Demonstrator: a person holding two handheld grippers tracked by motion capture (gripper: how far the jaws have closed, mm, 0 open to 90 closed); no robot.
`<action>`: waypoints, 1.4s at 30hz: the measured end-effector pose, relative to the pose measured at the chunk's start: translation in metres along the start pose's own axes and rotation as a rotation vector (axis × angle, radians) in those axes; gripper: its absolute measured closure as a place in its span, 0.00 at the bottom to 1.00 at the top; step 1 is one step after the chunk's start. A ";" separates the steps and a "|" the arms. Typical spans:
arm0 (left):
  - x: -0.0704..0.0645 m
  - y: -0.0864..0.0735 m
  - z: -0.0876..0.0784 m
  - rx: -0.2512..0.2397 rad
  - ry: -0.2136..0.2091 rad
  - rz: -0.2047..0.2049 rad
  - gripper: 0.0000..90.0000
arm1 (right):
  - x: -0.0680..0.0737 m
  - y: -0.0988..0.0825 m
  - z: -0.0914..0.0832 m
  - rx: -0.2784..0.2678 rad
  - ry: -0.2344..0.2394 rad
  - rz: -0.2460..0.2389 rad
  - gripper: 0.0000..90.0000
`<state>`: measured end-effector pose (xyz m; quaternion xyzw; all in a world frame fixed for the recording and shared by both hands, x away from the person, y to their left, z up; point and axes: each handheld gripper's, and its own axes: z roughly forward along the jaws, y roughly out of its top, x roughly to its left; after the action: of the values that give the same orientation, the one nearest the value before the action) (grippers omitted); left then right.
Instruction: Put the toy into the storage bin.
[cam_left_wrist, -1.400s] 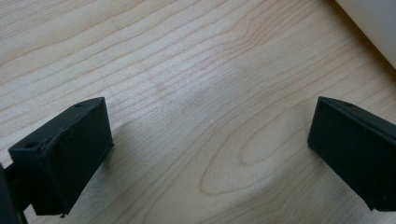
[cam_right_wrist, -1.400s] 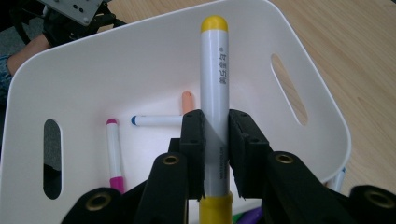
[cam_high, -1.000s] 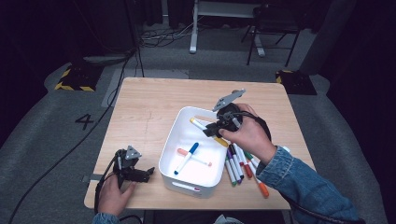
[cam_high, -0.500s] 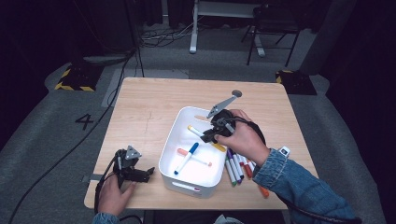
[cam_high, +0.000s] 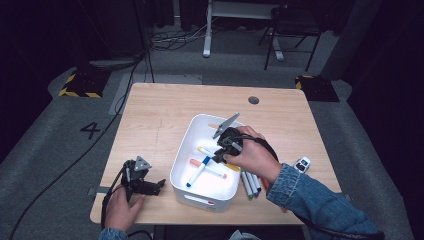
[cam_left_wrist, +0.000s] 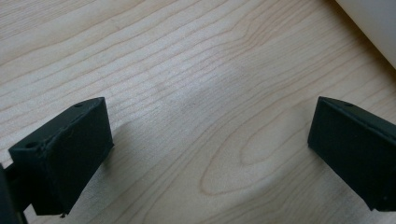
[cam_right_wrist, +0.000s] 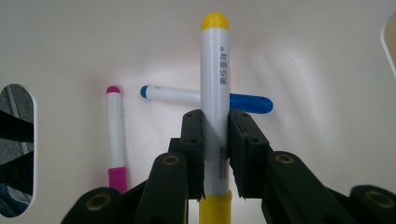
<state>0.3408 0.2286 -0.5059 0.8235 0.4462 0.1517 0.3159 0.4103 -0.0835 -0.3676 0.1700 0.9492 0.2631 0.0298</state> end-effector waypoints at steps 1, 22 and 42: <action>0.000 0.000 0.000 0.000 0.000 0.000 0.00 | 0.001 0.000 0.002 0.006 0.001 0.000 0.85; 0.000 0.000 0.000 0.000 -0.002 -0.001 0.00 | -0.009 -0.016 -0.030 -0.100 0.006 0.073 0.67; 0.000 0.000 0.000 0.000 0.007 0.001 0.00 | -0.048 -0.073 -0.081 -0.157 -0.083 0.237 0.70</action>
<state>0.3409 0.2286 -0.5057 0.8231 0.4470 0.1545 0.3143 0.4212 -0.1981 -0.3369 0.2885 0.8970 0.3311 0.0508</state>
